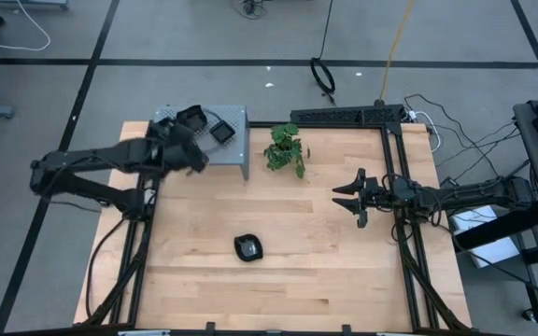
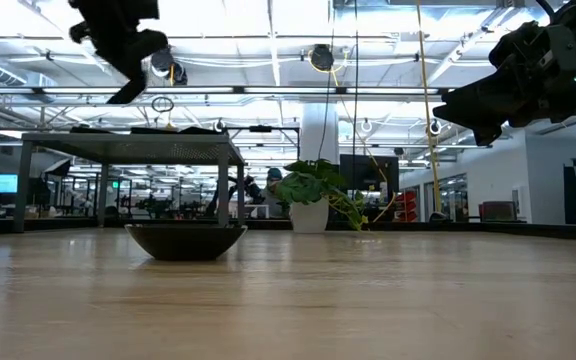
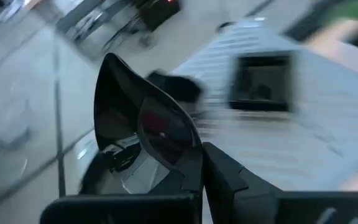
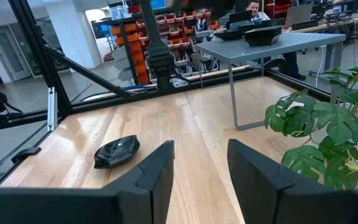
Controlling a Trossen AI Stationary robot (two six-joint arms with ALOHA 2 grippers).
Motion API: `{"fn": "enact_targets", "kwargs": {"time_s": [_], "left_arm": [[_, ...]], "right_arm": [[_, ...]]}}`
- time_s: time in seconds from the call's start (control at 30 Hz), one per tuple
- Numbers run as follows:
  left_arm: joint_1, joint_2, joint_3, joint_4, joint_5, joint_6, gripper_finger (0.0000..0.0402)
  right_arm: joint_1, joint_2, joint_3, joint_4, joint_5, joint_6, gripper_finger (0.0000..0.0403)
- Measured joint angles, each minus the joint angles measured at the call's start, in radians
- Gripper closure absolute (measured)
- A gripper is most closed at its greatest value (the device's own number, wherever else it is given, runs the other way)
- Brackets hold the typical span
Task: Pick & Place Mini shaped plates
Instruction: Stack the black leaf plate on top of the black leaf plate on the shelf
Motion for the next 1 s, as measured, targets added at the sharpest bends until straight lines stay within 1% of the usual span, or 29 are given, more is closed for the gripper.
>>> {"fn": "enact_targets", "kwargs": {"time_s": [0.17,0.23,0.3,0.43,0.53,0.73,0.8,0.9,1.0], "left_arm": [[0.192,-0.027,0.0,-0.019,0.007,-0.119,0.0393],[0.261,-0.026,0.0,-0.02,0.018,-0.124,0.0393],[0.325,-0.019,0.0,-0.029,0.062,-0.098,0.0397],[0.429,-0.001,0.0,-0.04,0.191,-0.067,0.0393],[0.475,0.009,0.0,-0.04,0.239,-0.024,0.0396],[0.527,0.024,0.0,-0.041,0.248,0.016,0.0391],[0.534,0.028,0.0,-0.041,0.255,0.023,0.0392],[0.545,0.033,0.001,-0.043,0.292,0.028,0.0397],[0.547,0.032,0.001,-0.043,0.297,0.03,0.039]], "right_arm": [[0.0,0.0,0.0,0.0,0.0,0.0,0.0261],[0.0,0.0,0.0,0.0,0.0,0.0,0.0261],[0.0,0.0,0.0,0.0,0.0,0.0,0.0261],[0.0,0.0,0.0,0.0,0.0,0.0,0.0261],[0.0,0.0,0.0,0.0,0.0,0.0,0.0261],[0.0,0.0,0.0,0.0,0.0,0.0,0.0261],[0.0,0.0,0.0,0.0,0.0,0.0,0.0261],[0.0,0.0,0.0,0.0,0.0,0.0,0.0261],[0.0,0.0,0.0,0.0,0.0,0.0,0.0261]]}}
